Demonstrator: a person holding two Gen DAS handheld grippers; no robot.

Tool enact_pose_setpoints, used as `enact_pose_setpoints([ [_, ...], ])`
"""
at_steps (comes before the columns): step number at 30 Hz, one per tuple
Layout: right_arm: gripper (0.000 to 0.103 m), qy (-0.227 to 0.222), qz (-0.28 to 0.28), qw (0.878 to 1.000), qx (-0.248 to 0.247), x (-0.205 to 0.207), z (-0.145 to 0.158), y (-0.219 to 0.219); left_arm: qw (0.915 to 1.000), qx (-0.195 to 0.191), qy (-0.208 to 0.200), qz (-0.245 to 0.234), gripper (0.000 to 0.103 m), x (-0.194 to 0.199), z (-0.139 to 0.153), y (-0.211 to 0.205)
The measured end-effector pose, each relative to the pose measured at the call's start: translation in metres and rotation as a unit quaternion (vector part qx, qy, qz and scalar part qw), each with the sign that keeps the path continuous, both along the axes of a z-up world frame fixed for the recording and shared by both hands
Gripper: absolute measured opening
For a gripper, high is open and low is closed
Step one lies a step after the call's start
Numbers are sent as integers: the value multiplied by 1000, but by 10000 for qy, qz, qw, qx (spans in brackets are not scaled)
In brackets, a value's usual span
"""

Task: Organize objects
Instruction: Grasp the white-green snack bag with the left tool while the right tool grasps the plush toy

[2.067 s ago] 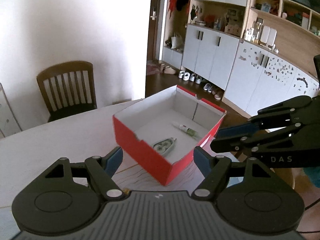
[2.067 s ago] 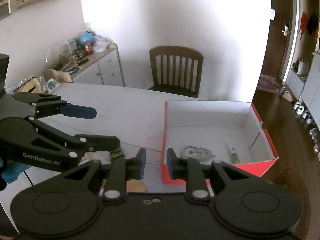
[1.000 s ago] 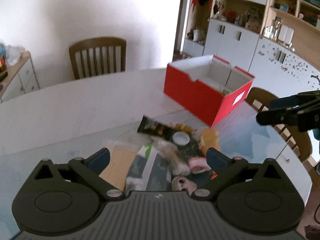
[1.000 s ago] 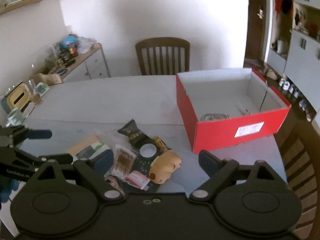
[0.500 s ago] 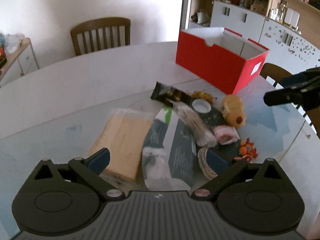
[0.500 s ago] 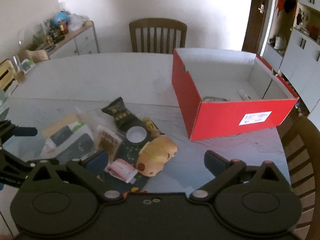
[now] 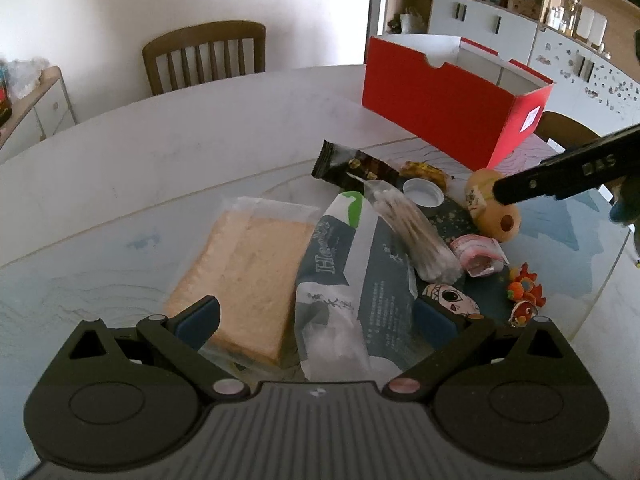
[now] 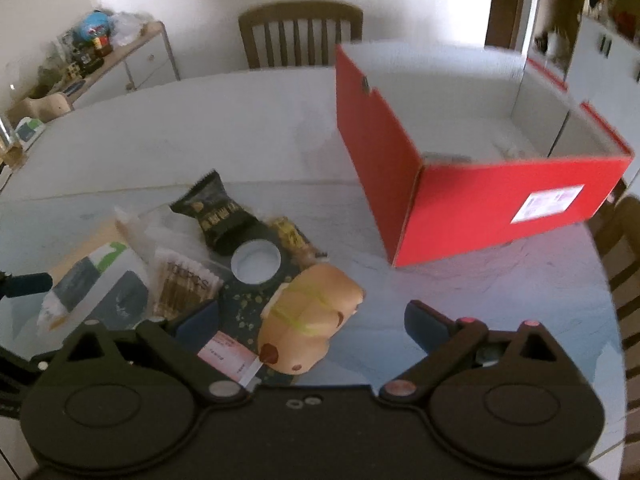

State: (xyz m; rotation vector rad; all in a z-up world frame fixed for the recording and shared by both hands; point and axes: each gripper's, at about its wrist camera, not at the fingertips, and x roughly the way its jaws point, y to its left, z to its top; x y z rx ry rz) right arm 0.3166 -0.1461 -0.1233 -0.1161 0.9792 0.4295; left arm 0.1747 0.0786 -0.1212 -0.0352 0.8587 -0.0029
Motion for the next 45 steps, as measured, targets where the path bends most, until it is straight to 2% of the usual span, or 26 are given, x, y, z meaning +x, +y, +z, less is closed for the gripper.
enact_pose_setpoints([
  [9, 82, 386, -246, 9989, 116, 15, -24, 1, 10000, 11, -59, -17, 101, 4, 0, -2],
  [11, 79, 475, -244, 9985, 155, 15, -28, 2, 10000, 5, -67, -32, 95, 5, 0, -3],
  [15, 68, 576, -255, 9979, 178, 16, -31, 2, 9999, -53, -47, -92, 77, 7, 1, -5],
  [18, 61, 671, -272, 9970, 276, 17, -33, 1, 9997, -129, -75, -181, 70, 7, 3, -8],
  [21, 56, 754, -291, 9961, 344, 18, -35, 0, 9996, -59, 25, -288, 55, 10, 2, -15],
  [25, 52, 809, -297, 9956, 366, 17, -36, 0, 9996, -20, 129, -270, 50, 13, 0, -17],
  [30, 49, 802, -300, 9955, 414, 16, -34, -1, 9995, -71, 180, -243, 34, 14, 2, -17],
  [37, 46, 604, -289, 9969, 413, 8, -20, -4, 9989, -373, 268, -58, 22, 14, 6, -14],
  [45, 45, 390, -129, 9975, 569, -11, 10, -17, 9981, -579, 159, 109, 18, 1, 20, -12],
])
